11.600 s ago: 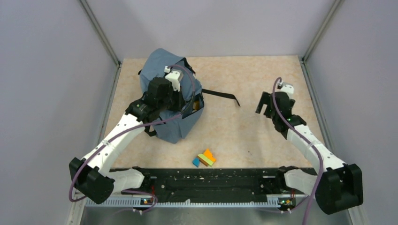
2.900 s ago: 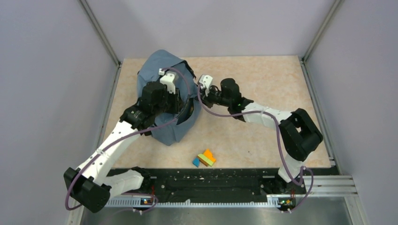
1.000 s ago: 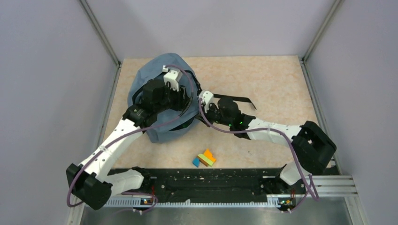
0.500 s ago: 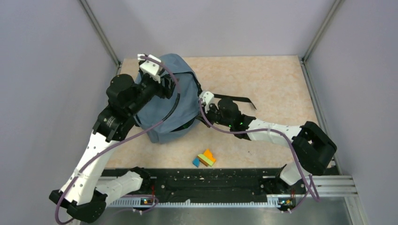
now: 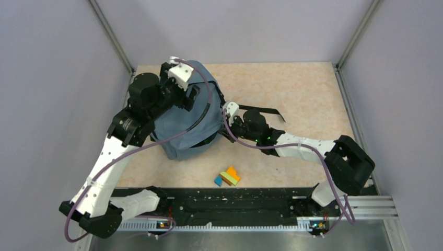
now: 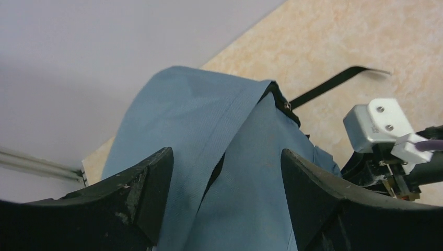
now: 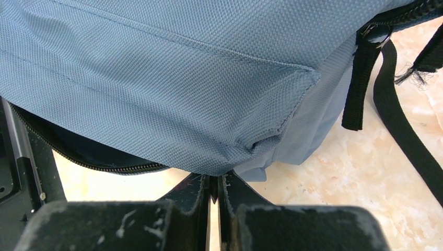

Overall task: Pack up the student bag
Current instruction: Zip the student bag at the center of the board.

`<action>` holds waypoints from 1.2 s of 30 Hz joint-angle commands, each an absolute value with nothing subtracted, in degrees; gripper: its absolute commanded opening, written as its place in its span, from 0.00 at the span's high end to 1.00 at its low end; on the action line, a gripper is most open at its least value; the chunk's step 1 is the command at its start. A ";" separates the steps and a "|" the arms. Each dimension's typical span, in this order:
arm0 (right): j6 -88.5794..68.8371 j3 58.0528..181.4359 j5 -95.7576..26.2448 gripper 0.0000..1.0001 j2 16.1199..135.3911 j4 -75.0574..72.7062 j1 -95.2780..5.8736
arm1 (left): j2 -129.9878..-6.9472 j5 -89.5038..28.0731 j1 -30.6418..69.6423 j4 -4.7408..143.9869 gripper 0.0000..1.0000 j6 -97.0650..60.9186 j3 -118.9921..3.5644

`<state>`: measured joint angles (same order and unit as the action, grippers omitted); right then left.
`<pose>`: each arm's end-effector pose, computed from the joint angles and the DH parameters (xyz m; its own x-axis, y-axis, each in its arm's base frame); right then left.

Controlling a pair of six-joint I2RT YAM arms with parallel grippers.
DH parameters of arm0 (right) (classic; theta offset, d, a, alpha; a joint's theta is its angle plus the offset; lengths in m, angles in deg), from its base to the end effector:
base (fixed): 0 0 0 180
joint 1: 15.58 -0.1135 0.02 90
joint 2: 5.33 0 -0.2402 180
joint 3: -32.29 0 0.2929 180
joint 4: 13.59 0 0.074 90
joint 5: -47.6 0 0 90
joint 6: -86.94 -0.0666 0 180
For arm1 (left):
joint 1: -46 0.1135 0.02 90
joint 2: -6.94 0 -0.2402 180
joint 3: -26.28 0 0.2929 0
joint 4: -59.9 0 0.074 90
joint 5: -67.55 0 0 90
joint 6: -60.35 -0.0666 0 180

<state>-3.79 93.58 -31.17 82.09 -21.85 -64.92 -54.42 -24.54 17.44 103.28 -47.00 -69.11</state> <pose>0.2539 0.3155 0.1817 -0.2109 -0.2264 -0.9509 -0.8622 0.5014 0.0719 0.2503 -0.1390 0.4654 0.0157 0.3308 -0.9436 0.5287 0.7982 0.2886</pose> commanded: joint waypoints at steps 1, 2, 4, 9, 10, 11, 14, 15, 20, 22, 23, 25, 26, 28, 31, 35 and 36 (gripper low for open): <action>-4.86 94.71 -30.18 1.00 80.69 -25.40 -64.53 | -58.32 -23.01 17.47 108.17 0.20 -48.07 -71.73; -4.90 94.84 -30.25 1.00 80.50 -24.94 -64.54 | -59.03 -20.57 17.52 108.09 0.19 -48.15 -71.59; -4.81 94.91 -30.47 1.00 80.17 -24.11 -64.53 | -60.24 -17.52 17.45 107.54 0.19 -48.72 -71.12; -5.75 96.32 -32.65 1.00 79.11 -19.50 -65.23 | -61.06 -14.31 17.38 104.16 0.64 -48.27 -68.75; -5.61 97.04 -34.09 1.00 78.87 -17.62 -65.76 | -60.95 -14.38 17.31 103.28 0.76 -47.79 -68.29; -5.65 97.55 -35.70 1.00 78.54 -16.17 -66.55 | -60.85 -14.41 17.24 102.61 0.86 -47.19 -67.90; -7.30 97.82 -39.65 1.00 77.18 -14.54 -68.61 | -60.88 -14.98 17.11 100.96 1.00 -44.63 -67.72; -8.16 97.69 -40.69 1.00 76.84 -14.73 -69.42 | -61.04 -14.67 17.08 100.60 1.00 -43.57 -67.91; -11.26 98.36 -45.36 1.00 76.69 -15.44 -74.62 | -62.49 -12.45 17.04 99.70 1.00 -35.90 -69.44; -11.86 99.31 -47.33 1.00 77.54 -15.62 -76.79 | -62.79 -12.12 17.00 99.12 1.00 -32.87 -69.96; -12.14 99.71 -48.35 1.00 78.19 -15.86 -77.83 | -62.76 -12.15 17.01 98.47 1.00 -31.35 -70.00; -12.55 100.75 -49.33 1.00 79.79 -16.32 -79.60 | -62.63 -12.59 17.06 97.27 1.00 -28.98 -69.95; -12.79 101.45 -49.15 1.00 81.02 -16.28 -80.22 | -62.72 -12.67 16.96 96.77 1.00 -27.58 -69.97; -13.24 103.07 -48.45 1.00 82.73 -16.23 -81.44 | -62.88 -12.26 16.97 96.13 1.00 -26.54 -69.97; -13.13 105.31 -47.50 1.00 85.18 -16.89 -83.66 | -62.97 -10.44 16.87 95.49 1.00 -25.91 -69.56; -12.81 108.51 -47.30 1.00 88.71 -17.76 -86.54 | -62.68 -7.69 16.89 94.25 1.00 -24.48 -68.94; -12.77 109.17 -47.29 1.00 89.71 -18.22 -87.11 | -62.57 -7.25 16.84 93.78 1.00 -24.16 -68.69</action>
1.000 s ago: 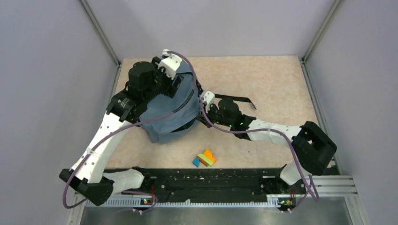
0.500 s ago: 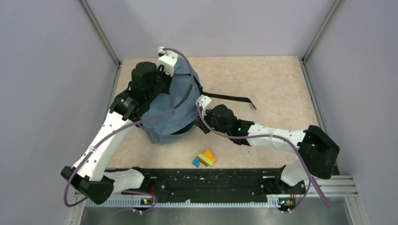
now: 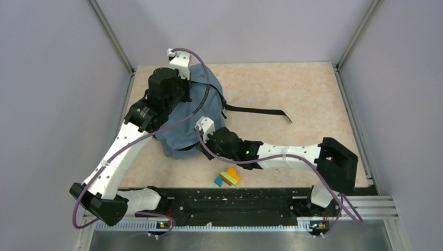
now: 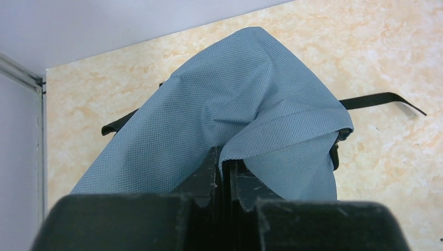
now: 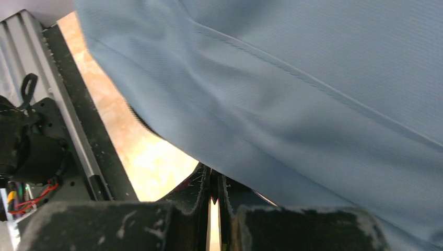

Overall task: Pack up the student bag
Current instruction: Zip the student bag at the center of the board.

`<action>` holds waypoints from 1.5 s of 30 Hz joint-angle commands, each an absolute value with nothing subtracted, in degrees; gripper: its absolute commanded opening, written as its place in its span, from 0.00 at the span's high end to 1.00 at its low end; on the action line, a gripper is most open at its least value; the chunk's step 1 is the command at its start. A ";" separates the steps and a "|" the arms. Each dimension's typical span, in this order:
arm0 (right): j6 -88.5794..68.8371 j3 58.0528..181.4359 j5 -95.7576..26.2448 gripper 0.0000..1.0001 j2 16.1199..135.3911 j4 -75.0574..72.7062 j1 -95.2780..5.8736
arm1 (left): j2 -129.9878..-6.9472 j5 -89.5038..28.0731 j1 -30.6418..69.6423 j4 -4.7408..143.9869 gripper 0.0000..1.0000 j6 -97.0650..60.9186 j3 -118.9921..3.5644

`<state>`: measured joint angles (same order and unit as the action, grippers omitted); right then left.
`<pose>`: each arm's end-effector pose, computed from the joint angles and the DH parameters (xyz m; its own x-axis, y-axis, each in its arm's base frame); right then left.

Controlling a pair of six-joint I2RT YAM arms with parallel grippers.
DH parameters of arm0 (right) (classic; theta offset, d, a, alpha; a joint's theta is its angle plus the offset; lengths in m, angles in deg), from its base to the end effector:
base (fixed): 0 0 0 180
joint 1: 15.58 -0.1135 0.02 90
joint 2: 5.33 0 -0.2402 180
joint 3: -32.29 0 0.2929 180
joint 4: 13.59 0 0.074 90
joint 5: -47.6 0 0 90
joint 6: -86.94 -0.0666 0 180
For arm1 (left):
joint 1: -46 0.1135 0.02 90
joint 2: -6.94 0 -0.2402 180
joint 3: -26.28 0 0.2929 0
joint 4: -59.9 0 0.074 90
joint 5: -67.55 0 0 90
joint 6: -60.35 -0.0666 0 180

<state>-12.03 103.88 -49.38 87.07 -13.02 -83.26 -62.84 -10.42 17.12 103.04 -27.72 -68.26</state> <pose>0.1724 0.3987 0.1984 -0.2732 -0.2580 -0.9267 -0.8430 0.5283 0.1014 0.3000 -0.1496 0.4177 -0.2860 0.1201 -0.9507 0.2897 0.9565 0.0337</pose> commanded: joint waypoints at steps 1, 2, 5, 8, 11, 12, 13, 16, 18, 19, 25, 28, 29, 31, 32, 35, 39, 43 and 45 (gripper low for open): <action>-12.59 109.94 -47.16 1.00 90.53 -18.68 -87.73 | -62.46 -7.07 16.87 93.35 1.00 -23.86 -68.38; -12.33 110.94 -46.84 1.00 91.55 -19.01 -88.26 | -62.41 -6.96 16.85 92.93 1.00 -23.41 -68.23; -10.96 114.01 -45.86 1.00 94.36 -19.55 -89.68 | -62.64 -6.97 16.83 92.41 1.00 -22.71 -68.07; -9.58 117.40 -45.38 1.00 97.32 -19.63 -90.21 | -62.76 -6.83 16.91 91.81 1.00 -22.36 -67.93; -8.02 119.71 -43.50 1.00 100.22 -20.67 -90.28 | -63.01 -6.63 16.83 91.25 1.00 -22.26 -67.97; -7.15 120.33 -42.89 1.00 101.32 -21.27 -90.37 | -63.21 -6.66 16.82 91.24 1.00 -22.27 -68.08; -6.12 120.81 -42.69 1.00 102.08 -21.85 -90.45 | -63.44 -6.69 16.85 91.25 1.00 -22.27 -68.26; -0.83 121.26 -36.38 1.00 103.72 -25.11 -90.79 | -64.03 -6.52 16.97 90.91 1.00 -22.08 -68.60; 3.31 121.30 -33.82 1.00 104.57 -26.46 -91.15 | -64.50 -6.16 16.93 90.56 1.00 -22.18 -69.12; 5.67 121.37 -32.17 1.00 104.99 -26.95 -91.26 | -64.69 -6.00 16.93 90.46 1.00 -22.18 -69.40; 10.65 122.62 -27.69 1.00 106.46 -28.26 -91.22 | -65.98 -5.18 16.95 89.66 1.00 -22.16 -70.21; 11.07 122.08 -29.62 1.00 105.41 -27.68 -91.18 | -66.49 -4.26 17.05 89.42 1.00 -22.83 -70.35; 11.29 121.24 -30.95 0.92 104.70 -27.62 -91.23 | -66.64 -4.14 17.08 89.14 1.00 -23.39 -70.28; 11.86 117.87 -35.24 0.68 102.47 -27.76 -91.18 | -66.96 -6.05 17.65 88.79 1.00 -23.98 -70.12; 12.07 115.98 -38.19 0.56 101.06 -27.95 -91.19 | -66.93 -8.67 18.03 88.54 1.00 -24.96 -69.93; 13.22 109.62 -44.64 0.33 95.30 -28.43 -90.36 | -65.80 -14.42 18.08 87.98 0.78 -27.05 -68.53; 10.30 105.24 -43.14 0.24 87.57 -23.20 -86.63 | -62.96 -18.46 18.19 86.77 0.38 -29.09 -65.84; 9.47 101.06 -38.25 0.23 78.80 -16.35 -82.77 | -59.91 -28.73 18.25 88.55 0.30 -31.23 -64.63; 9.15 98.83 -38.68 0.22 74.70 -13.34 -80.78 | -58.06 -31.61 18.28 89.21 0.29 -31.23 -64.25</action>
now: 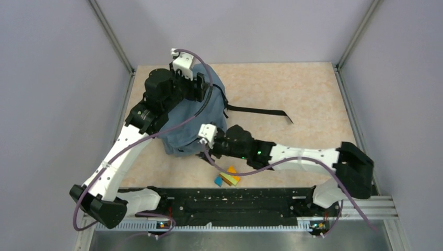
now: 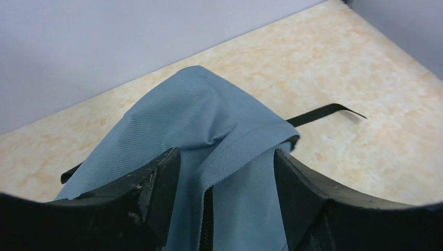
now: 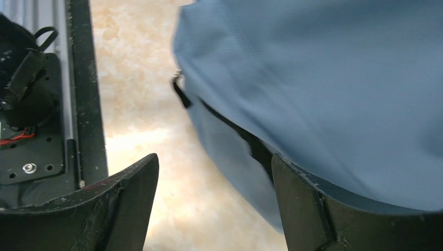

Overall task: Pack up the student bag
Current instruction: Zip the student bag at the center of the board, then reset both arms

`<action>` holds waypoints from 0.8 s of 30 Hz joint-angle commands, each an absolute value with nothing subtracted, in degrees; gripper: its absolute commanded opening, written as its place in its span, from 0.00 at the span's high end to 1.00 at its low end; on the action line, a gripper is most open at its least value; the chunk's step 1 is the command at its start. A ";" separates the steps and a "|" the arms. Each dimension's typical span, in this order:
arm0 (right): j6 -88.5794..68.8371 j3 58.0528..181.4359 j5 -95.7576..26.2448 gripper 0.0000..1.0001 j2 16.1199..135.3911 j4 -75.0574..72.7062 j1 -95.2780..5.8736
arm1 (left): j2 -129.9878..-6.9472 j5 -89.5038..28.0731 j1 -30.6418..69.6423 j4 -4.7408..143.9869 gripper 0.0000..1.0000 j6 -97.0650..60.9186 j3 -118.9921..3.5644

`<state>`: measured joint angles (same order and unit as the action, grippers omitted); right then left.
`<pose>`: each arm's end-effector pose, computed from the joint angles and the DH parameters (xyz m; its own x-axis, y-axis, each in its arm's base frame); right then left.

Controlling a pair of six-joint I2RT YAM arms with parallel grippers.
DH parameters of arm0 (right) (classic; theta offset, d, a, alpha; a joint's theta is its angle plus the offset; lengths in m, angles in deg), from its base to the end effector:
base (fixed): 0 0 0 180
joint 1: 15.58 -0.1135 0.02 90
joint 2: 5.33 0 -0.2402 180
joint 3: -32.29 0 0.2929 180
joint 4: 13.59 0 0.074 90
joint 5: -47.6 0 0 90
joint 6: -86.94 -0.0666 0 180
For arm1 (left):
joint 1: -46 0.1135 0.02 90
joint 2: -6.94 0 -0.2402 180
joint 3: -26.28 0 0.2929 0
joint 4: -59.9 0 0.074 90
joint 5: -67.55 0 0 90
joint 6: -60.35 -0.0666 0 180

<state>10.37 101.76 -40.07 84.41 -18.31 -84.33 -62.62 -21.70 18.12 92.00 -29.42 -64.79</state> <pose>0.1530 0.4009 0.2145 0.1251 -0.3187 -0.9396 -0.9421 0.2587 -0.2132 0.3070 -0.1614 0.4201 -0.1643 0.0824 -0.9830 0.4556 0.8902 -0.0015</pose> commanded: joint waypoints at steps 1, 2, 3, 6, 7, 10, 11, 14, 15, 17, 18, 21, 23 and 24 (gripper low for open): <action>8.37 97.79 -39.38 0.22 72.85 -11.85 -79.40 | -57.39 -32.80 18.26 90.29 0.29 -31.16 -64.73; 7.55 96.55 -39.37 0.22 71.14 -10.45 -77.51 | -56.87 -33.69 18.31 91.75 0.28 -31.02 -65.55; 6.59 95.69 -39.03 0.22 69.59 -8.72 -75.33 | -56.50 -34.65 18.26 93.02 0.27 -30.93 -66.42; 3.78 92.77 -36.66 0.22 63.71 -5.45 -68.46 | -55.15 -37.61 18.27 95.70 0.25 -30.86 -68.32; 2.92 91.97 -36.01 0.21 62.04 -4.86 -66.04 | -54.74 -38.32 18.33 96.29 0.24 -30.80 -68.72; -1.15 89.92 -34.69 0.19 57.83 -3.84 -58.49 | -53.84 -34.66 18.42 97.18 0.23 -30.27 -69.76; -3.31 89.31 -34.46 0.18 56.80 -3.99 -55.94 | -53.58 -31.24 18.49 97.19 0.22 -29.98 -69.82; -9.88 87.62 -35.86 0.18 54.44 -4.36 -48.13 | -52.71 -14.36 19.36 95.65 0.22 -26.93 -69.00; -12.02 87.06 -37.37 0.18 53.91 -4.32 -44.96 | -52.12 -8.95 19.84 94.88 0.22 -26.19 -68.16; -16.36 86.17 -39.70 0.17 53.49 -4.11 -39.67 | -50.50 0.28 20.99 92.41 0.20 -25.48 -65.43; -18.72 85.95 -40.62 0.17 53.48 -3.81 -36.85 | -49.50 3.68 21.71 90.66 0.19 -25.63 -63.61; -22.99 85.78 -44.30 0.17 53.38 -2.38 -30.22 | -47.22 11.68 24.80 86.57 0.15 -25.36 -56.99; -22.17 85.69 -48.14 0.17 51.81 -2.16 -28.56 | -45.71 15.55 26.60 86.36 0.14 -23.72 -54.11; -21.05 85.64 -49.93 0.16 50.71 -2.25 -28.47 | -44.73 16.78 26.95 86.17 0.14 -23.53 -52.83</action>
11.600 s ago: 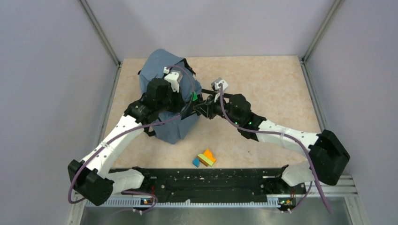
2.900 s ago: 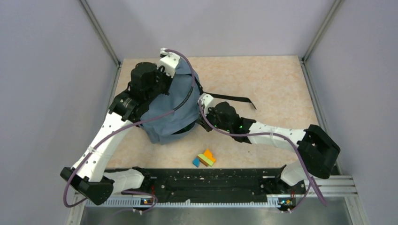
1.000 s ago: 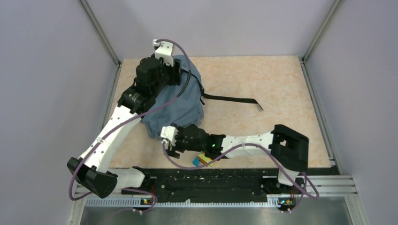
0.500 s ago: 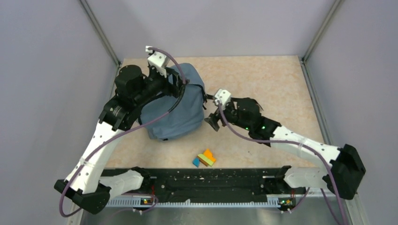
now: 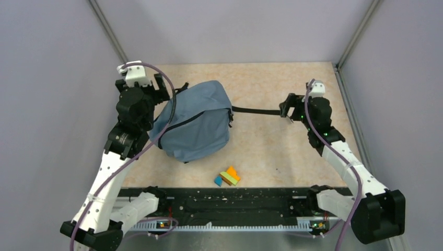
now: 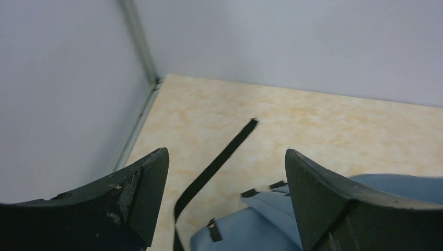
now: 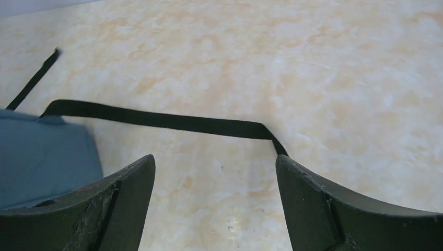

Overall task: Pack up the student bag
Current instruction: Reset both arms

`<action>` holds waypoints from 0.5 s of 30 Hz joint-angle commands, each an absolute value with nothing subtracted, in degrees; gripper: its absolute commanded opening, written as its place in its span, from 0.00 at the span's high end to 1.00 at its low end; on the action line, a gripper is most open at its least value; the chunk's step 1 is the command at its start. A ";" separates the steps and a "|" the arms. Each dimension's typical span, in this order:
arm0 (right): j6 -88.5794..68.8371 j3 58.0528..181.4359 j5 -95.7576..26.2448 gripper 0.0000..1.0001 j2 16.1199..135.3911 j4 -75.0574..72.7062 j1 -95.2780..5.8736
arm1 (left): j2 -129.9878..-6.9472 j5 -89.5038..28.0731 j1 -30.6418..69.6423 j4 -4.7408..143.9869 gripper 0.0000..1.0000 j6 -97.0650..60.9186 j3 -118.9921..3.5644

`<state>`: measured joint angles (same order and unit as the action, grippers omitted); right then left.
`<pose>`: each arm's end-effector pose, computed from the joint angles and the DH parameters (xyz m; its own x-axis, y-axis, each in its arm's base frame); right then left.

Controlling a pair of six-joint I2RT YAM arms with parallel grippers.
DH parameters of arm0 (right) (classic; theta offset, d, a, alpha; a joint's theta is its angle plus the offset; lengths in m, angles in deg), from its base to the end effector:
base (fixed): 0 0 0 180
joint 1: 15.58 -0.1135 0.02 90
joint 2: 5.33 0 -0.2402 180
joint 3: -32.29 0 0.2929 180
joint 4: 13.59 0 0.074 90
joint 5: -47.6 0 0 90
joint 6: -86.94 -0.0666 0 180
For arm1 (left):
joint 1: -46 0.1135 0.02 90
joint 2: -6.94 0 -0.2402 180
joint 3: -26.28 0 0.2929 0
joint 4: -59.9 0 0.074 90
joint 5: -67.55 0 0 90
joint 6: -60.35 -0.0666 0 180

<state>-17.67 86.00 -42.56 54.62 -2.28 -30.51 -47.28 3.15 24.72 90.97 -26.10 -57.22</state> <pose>0.3140 0.0835 0.2472 -0.3463 0.1687 -0.9228 -0.1733 0.9553 0.2397 0.2611 -0.0708 0.4474 -0.0244 -0.0504 -0.9984 -0.0768 0.9959 -0.0484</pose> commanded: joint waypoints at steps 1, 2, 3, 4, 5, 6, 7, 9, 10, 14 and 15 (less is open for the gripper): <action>-19.99 85.37 -51.53 0.16 49.30 -2.99 -28.42 | -43.41 17.69 27.05 85.51 0.13 -23.68 -51.46; -18.70 84.71 -52.75 0.16 47.89 -3.72 -28.46 | -42.01 17.79 27.02 84.62 0.12 -23.83 -50.06; -17.35 83.73 -53.88 0.15 46.06 -5.79 -28.45 | -40.47 17.72 27.03 84.03 0.09 -23.92 -48.63; -16.01 82.50 -54.59 0.15 44.35 -7.80 -28.42 | -39.08 17.71 26.96 83.76 0.08 -24.04 -47.42; -14.49 81.08 -54.89 0.15 42.37 -10.05 -28.41 | -37.83 18.09 26.94 83.88 0.07 -24.07 -46.44; -13.14 79.68 -55.16 0.15 40.43 -12.35 -28.45 | -36.66 18.22 26.93 84.24 0.07 -24.04 -45.73; -11.91 78.14 -55.34 0.15 38.64 -14.29 -28.45 | -35.09 18.12 26.97 84.59 0.07 -24.36 -44.84; -9.90 75.95 -55.83 0.14 35.72 -16.64 -28.53 | -32.85 16.76 26.94 85.04 0.06 -25.82 -43.48; -9.00 75.19 -56.12 0.14 34.79 -17.11 -28.51 | -31.81 16.54 26.93 84.97 0.06 -26.32 -42.79; -7.05 74.13 -57.44 0.14 32.87 -16.90 -28.50 | -29.29 16.40 26.93 84.86 0.05 -26.94 -40.73; -6.95 74.09 -57.38 0.14 32.67 -16.86 -28.54 | -29.28 16.78 26.93 85.13 0.04 -26.90 -40.73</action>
